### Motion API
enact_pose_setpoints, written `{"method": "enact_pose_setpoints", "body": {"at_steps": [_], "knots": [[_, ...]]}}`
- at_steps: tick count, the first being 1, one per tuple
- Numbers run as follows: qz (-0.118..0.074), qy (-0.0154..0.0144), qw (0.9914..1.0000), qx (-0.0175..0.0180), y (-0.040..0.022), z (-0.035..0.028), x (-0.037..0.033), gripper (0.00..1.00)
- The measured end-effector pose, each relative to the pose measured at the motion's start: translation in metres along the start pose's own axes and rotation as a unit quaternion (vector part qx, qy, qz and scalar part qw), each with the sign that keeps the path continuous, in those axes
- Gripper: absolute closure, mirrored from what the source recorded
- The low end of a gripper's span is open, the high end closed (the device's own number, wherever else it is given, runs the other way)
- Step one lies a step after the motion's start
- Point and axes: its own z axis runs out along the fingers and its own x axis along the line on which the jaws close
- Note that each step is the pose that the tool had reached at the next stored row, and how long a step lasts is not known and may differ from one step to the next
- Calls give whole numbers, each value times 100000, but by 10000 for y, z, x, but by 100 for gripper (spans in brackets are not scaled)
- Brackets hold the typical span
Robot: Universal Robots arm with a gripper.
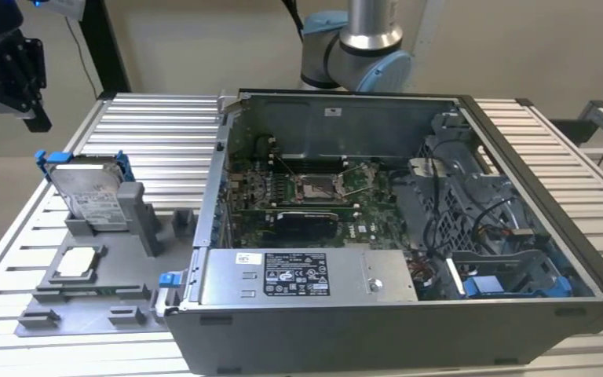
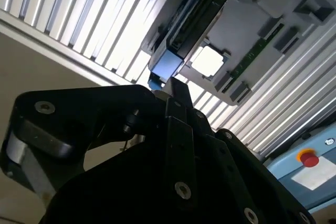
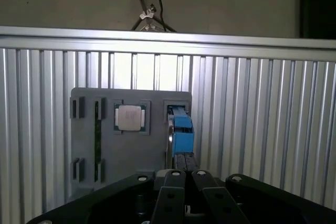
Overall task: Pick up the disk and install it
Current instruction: 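Pick up the disk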
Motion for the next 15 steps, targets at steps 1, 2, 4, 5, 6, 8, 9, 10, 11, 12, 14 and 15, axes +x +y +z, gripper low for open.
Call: {"method": "enact_pose_setpoints", "body": {"at_steps": [1, 2, 4, 5, 6, 8, 9, 10, 11, 12, 14, 15], "knots": [[-2, -1, 100000, 0, 0, 0, 1, 100], [-4, 0, 100000, -3, -1, 0, 2, 100], [-2, -1, 100000, -1, -1, 0, 4, 100], [-2, 0, 100000, -3, -1, -1, 4, 0], [-4, -1, 100000, -3, -1, 0, 5, 0], [-3, -1, 100000, -2, -1, 0, 7, 0], [-3, 0, 100000, -1, -2, 0, 8, 0], [-3, 0, 100000, -2, -2, -1, 9, 0], [-2, -1, 100000, -3, -2, -1, 9, 0], [-2, -2, 100000, 0, -2, 0, 10, 0], [-1, 0, 100000, -4, -2, -1, 11, 0], [-1, 1, 100000, -1, -2, 0, 11, 0]]}}
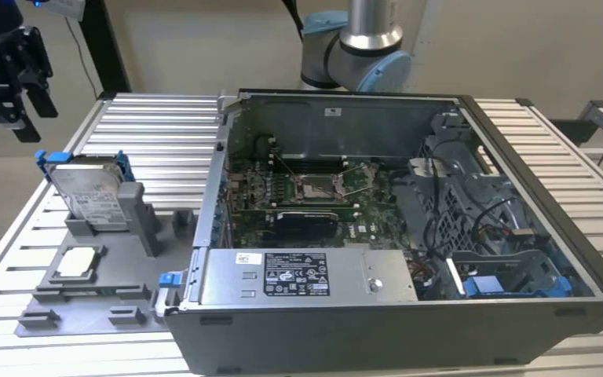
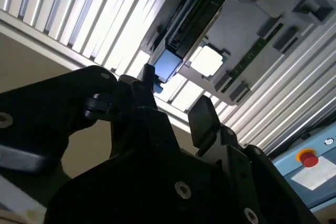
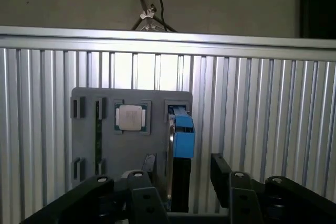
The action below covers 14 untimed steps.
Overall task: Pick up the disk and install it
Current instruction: 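Pick up the disk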
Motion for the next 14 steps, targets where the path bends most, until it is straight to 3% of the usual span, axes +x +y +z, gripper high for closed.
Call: {"method": "enact_pose_setpoints", "body": {"at_steps": [6, 10, 14], "knots": [[-11, 6, 100000, 41, 0, 5, 1, 0], [-32, 24, 99999, 393, 1, 68, 2, 0], [-33, 71, 99999, 471, 3, 141, -5, 0]]}}
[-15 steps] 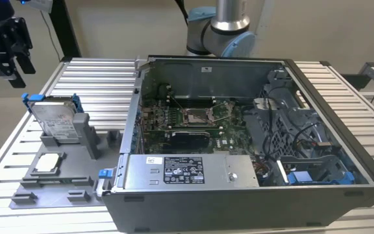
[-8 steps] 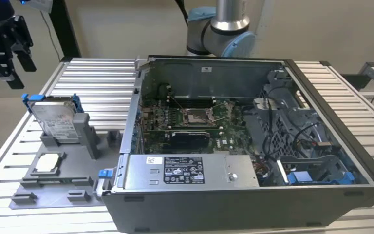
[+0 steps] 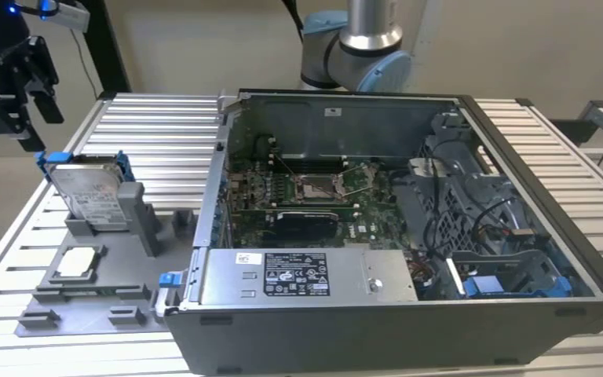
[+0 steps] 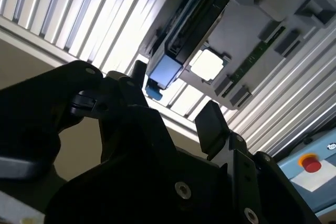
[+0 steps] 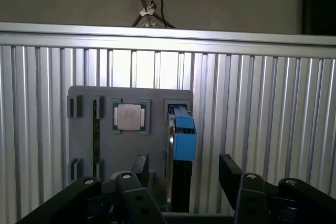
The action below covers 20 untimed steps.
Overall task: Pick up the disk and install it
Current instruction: 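Pick up the disk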
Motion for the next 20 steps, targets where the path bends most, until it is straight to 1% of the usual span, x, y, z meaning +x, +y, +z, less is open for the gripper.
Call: {"method": "enact_pose_setpoints", "body": {"at_steps": [2, 3, 8, 11, 13, 20], "knots": [[-13, 70, 100000, -6, 0, 36, -4, 0], [-32, 203, 100000, -10, 0, 52, -5, 0], [-228, 1325, 99991, -32, 1, 107, -4, 0], [-259, 1779, 99984, -39, 1, 138, -3, 0], [-295, 1938, 99981, -46, 1, 167, -1, 0], [-396, 2316, 99972, -59, 2, 274, 10, 0]]}}
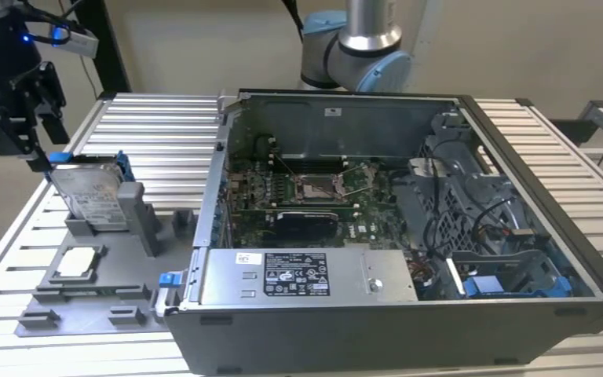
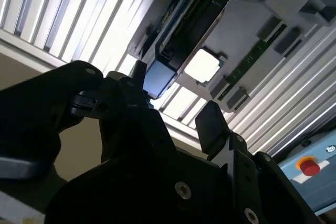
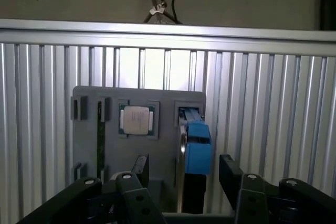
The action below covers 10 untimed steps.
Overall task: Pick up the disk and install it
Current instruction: 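Pick up the disk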
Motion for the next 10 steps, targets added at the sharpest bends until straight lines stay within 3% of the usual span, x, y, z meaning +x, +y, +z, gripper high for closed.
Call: {"method": "enact_pose_setpoints", "body": {"at_steps": [10], "knots": [[-97, 368, 99999, -10, -6, 179, -2, 0]]}}
